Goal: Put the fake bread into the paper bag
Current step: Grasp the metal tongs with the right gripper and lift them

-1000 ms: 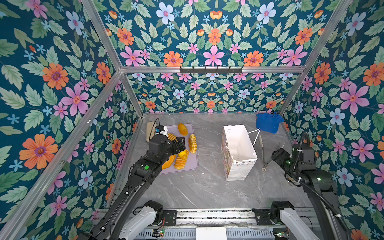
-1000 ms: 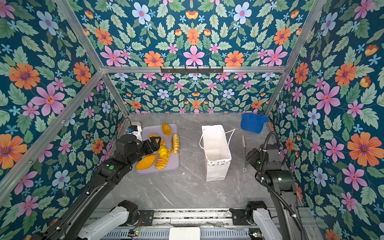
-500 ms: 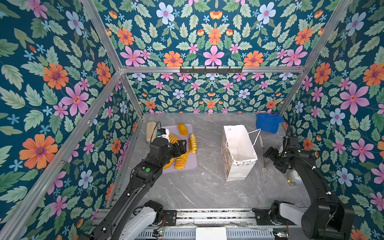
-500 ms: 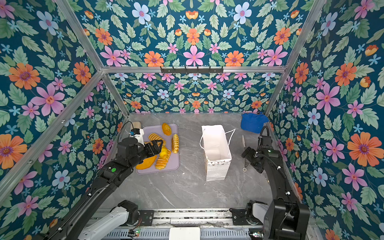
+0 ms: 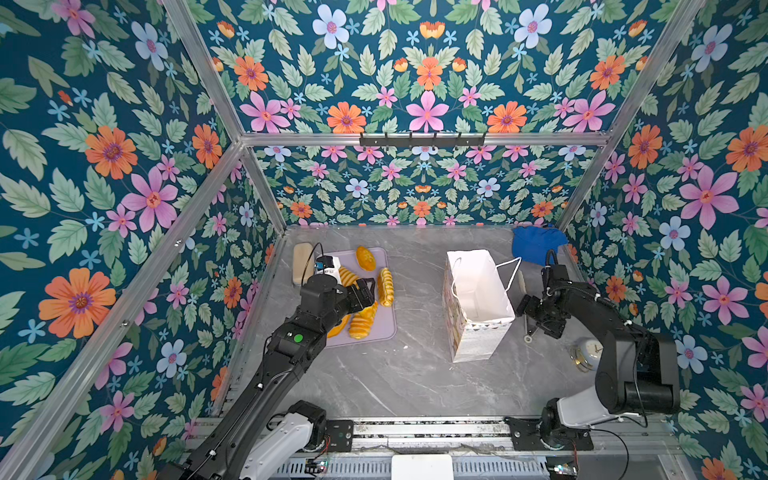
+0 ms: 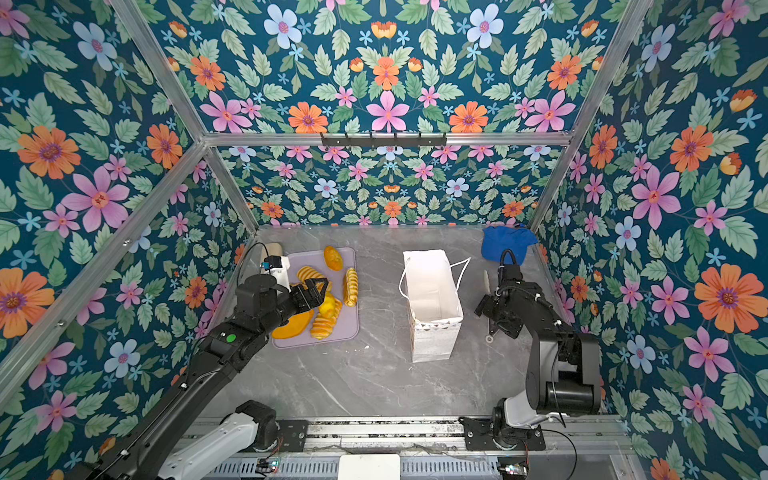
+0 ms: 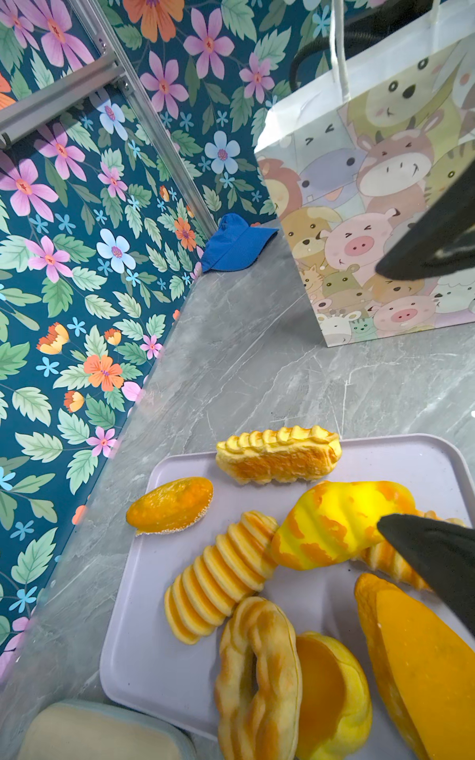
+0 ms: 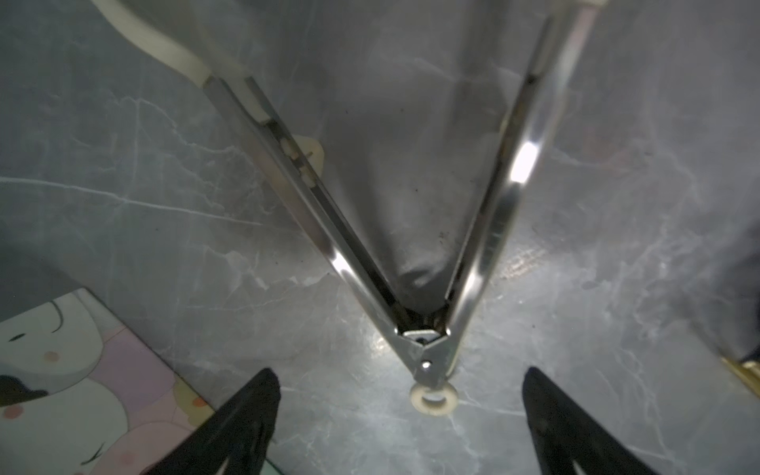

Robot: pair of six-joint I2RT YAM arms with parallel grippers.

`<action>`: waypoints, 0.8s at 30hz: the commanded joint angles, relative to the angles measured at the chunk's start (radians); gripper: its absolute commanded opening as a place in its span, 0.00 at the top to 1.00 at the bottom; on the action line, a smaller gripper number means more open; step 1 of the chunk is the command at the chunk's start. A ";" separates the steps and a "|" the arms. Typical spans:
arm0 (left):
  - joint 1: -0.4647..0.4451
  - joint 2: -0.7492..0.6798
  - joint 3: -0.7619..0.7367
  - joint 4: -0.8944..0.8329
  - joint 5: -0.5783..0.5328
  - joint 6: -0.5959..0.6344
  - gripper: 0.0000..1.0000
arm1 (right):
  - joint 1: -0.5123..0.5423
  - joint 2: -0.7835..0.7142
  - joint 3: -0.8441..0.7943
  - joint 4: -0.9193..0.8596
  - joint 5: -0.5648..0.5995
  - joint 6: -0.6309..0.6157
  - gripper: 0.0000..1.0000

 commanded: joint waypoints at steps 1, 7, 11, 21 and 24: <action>0.003 -0.005 0.003 0.025 0.008 0.007 0.10 | 0.003 0.046 0.028 0.012 0.079 -0.010 0.08; 0.005 -0.007 0.001 0.019 0.009 0.006 0.09 | 0.002 0.121 0.069 0.027 0.114 -0.023 0.11; 0.008 -0.007 0.001 0.017 0.008 0.007 0.09 | 0.002 0.189 0.074 0.057 0.103 -0.028 0.13; 0.014 -0.019 0.009 -0.002 0.005 0.008 0.09 | 0.002 0.199 0.056 0.105 0.092 -0.018 0.33; 0.016 -0.020 0.012 -0.007 0.005 0.008 0.08 | 0.002 0.161 0.047 0.108 0.096 -0.022 0.42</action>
